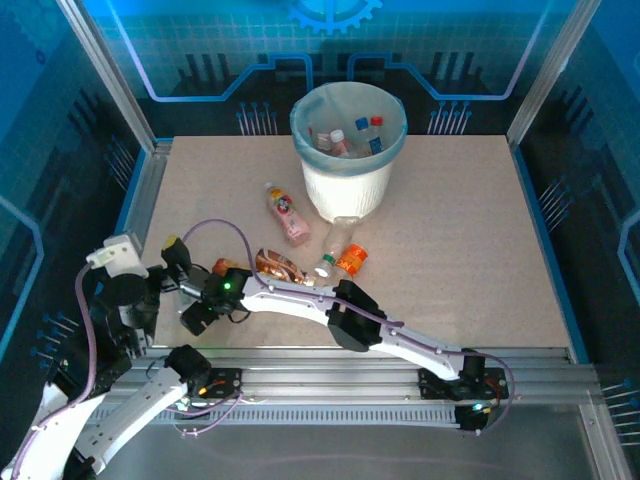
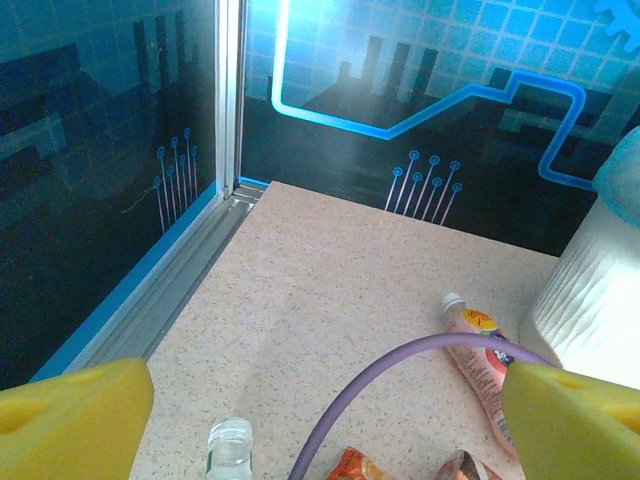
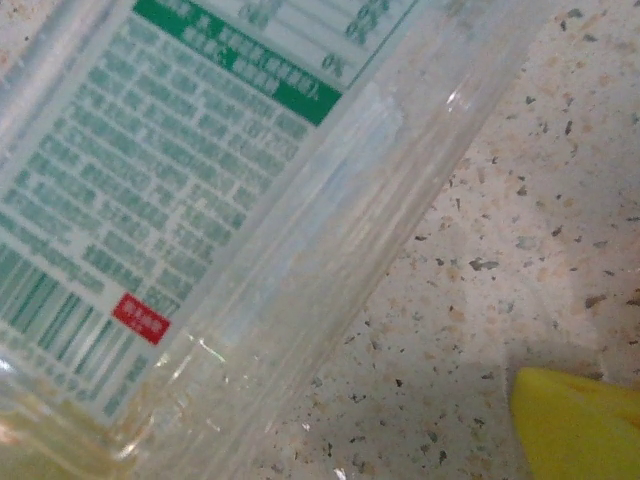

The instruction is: Put the plastic bottles in the bin

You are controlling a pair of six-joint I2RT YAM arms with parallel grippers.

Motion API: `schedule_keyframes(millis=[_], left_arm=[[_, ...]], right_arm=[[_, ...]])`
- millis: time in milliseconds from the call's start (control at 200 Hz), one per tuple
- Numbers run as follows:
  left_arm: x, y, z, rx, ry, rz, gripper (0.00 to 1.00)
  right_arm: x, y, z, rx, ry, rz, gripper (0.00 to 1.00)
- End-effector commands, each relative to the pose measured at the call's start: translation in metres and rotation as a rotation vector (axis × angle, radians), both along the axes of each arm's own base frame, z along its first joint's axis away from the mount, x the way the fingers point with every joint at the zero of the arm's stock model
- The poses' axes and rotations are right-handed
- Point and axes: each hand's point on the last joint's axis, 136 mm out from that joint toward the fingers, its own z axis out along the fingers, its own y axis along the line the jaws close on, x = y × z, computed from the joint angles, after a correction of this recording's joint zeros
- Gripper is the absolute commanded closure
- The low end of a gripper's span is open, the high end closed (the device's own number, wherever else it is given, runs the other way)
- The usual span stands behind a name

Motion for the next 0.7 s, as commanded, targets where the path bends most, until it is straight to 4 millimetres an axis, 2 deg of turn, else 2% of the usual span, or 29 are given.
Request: schedule_keyframes(millis=[0, 130, 335, 525, 695], left_arm=[[0.005, -0.004, 0.009, 0.020, -0.022, -0.013, 0.09], [0.004, -0.002, 0.016, 0.036, -0.035, -0.010, 0.09], [0.001, 0.000, 0.027, 0.079, -0.049, -0.019, 0.09], [-0.003, 0.002, 0.036, 0.075, -0.070, -0.021, 0.09], [-0.006, 0.005, 0.038, 0.077, -0.078, -0.017, 0.09]], right_arm=[[-0.015, 0.000, 0.038, 0.036, -0.028, 0.043, 0.01], [-0.028, 0.001, 0.062, 0.075, -0.033, 0.052, 0.00], [-0.041, 0.006, 0.085, 0.118, -0.022, 0.058, 0.00], [-0.022, 0.018, 0.085, 0.142, -0.064, 0.007, 0.00], [0.003, 0.027, 0.069, 0.164, -0.071, -0.049, 0.00]])
